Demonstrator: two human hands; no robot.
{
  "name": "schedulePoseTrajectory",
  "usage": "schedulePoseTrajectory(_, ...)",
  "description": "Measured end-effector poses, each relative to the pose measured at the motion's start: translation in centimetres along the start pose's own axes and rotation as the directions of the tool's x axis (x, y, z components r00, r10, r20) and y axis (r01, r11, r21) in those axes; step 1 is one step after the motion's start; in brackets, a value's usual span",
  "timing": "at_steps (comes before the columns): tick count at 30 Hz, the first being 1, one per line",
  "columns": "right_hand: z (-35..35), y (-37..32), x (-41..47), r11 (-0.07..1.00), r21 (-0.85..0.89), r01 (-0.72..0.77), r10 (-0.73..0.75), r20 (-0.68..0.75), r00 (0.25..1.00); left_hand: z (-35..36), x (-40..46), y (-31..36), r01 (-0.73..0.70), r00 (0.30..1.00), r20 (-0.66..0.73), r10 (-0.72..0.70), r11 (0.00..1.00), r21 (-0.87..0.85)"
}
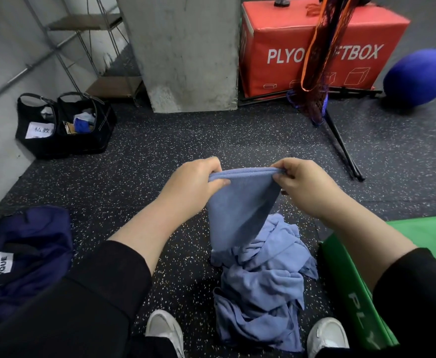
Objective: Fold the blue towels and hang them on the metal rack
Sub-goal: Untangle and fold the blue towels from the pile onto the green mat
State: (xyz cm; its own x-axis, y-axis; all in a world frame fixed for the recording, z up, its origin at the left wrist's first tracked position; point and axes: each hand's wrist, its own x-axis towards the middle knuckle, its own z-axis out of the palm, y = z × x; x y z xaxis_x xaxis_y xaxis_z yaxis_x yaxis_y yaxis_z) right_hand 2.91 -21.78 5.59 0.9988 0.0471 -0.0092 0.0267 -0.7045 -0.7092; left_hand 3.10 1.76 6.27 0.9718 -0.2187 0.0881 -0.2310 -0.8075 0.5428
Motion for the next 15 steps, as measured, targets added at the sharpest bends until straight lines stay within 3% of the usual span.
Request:
schedulePoseTrajectory(10,0.9,-1.5,-0.3,0.999,0.039,0.038,-0.036,-0.053,0.998,0.7,0.1,0.6,0.077,0.997,0.042,-0.071,0.983,-0.164)
schedulePoseTrajectory(15,1.4,-1.4,-0.3,0.998,0.046,0.043,-0.041,-0.039,0.998,2.2,0.1,1.1,0.092,0.994,0.065,-0.086,0.991,-0.096)
